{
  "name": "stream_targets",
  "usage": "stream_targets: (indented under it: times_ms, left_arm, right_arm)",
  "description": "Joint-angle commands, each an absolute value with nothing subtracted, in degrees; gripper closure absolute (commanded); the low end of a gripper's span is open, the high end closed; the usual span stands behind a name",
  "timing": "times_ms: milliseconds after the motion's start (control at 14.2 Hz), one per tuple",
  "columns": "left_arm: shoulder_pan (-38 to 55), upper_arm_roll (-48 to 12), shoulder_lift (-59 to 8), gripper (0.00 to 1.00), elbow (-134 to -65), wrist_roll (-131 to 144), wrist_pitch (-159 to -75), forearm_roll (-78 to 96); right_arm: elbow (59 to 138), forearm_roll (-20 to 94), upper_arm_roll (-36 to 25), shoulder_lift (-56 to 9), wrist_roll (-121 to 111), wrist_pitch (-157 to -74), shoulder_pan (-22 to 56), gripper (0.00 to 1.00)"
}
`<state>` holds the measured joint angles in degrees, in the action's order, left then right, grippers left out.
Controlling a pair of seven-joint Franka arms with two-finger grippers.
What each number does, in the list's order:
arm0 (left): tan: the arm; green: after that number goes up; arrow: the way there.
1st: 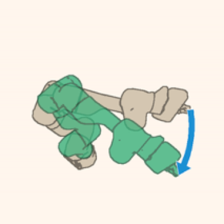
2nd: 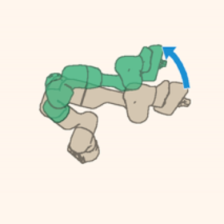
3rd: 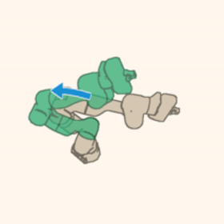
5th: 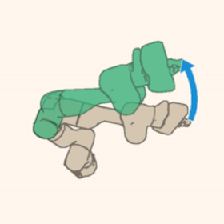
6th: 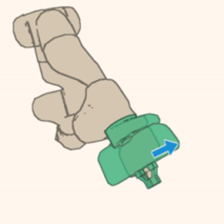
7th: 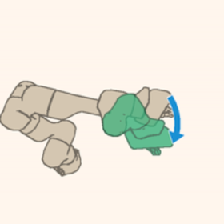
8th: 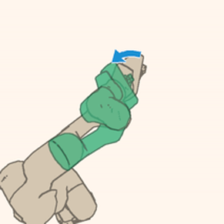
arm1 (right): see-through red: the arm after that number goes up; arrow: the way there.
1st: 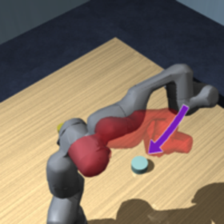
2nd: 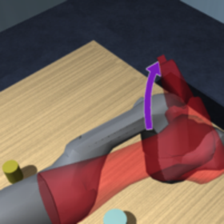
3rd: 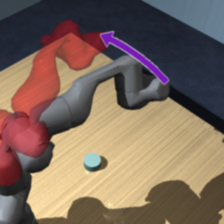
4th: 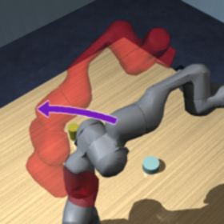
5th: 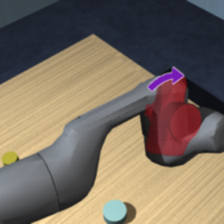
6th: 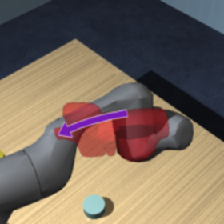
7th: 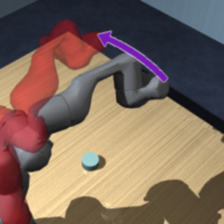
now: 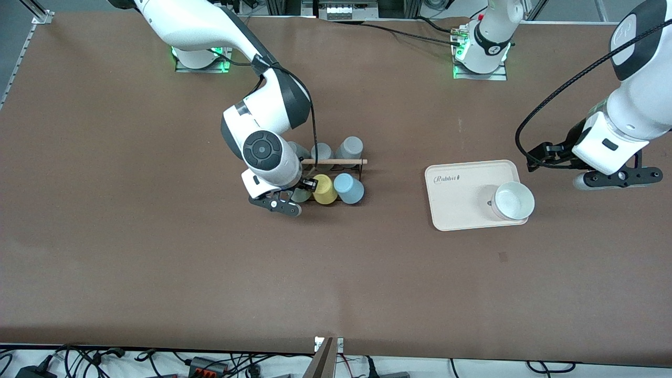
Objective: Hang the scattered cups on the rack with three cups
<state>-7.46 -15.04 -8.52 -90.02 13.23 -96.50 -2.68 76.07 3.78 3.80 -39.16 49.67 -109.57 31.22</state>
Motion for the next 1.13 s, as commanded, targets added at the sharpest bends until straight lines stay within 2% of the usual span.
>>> stream_targets:
  times_ms: [0, 212, 423, 564, 846, 1058]
  left_arm:
    - [-7.8, -15.3, -7.1, 0.00, -91.3, 13.2, -97.2, -1.6]
    - [-7.8, -15.3, -7.1, 0.00, -91.3, 13.2, -97.2, -1.1]
    - [-8.1, -15.3, -7.1, 0.00, -91.3, 13.0, -97.1, -0.1]
    - [-8.0, -15.3, -7.1, 0.00, -91.3, 13.0, -97.2, -0.1]
    - [-8.0, -15.3, -7.1, 0.00, -91.5, 13.3, -97.1, 0.0]
    - [-7.9, -15.3, -7.1, 0.00, -91.4, 13.3, -97.2, 0.0]
  right_arm:
    - [74.7, 3.8, 3.3, -37.6, 46.0, -109.0, 30.7, 0.00]
    - [74.3, 3.0, 1.4, -33.6, 35.5, -106.8, 28.6, 0.00]
    - [69.4, 3.2, 1.4, -30.2, 22.0, -99.6, 20.5, 0.00]
    - [69.3, 2.9, 1.4, -27.3, 20.6, -97.7, 16.0, 0.00]
    - [69.8, 0.7, 1.2, -22.5, 14.9, -91.2, 8.3, 0.00]
    - [74.8, -0.4, 1.1, -17.2, 10.6, -89.5, 3.6, 0.00]
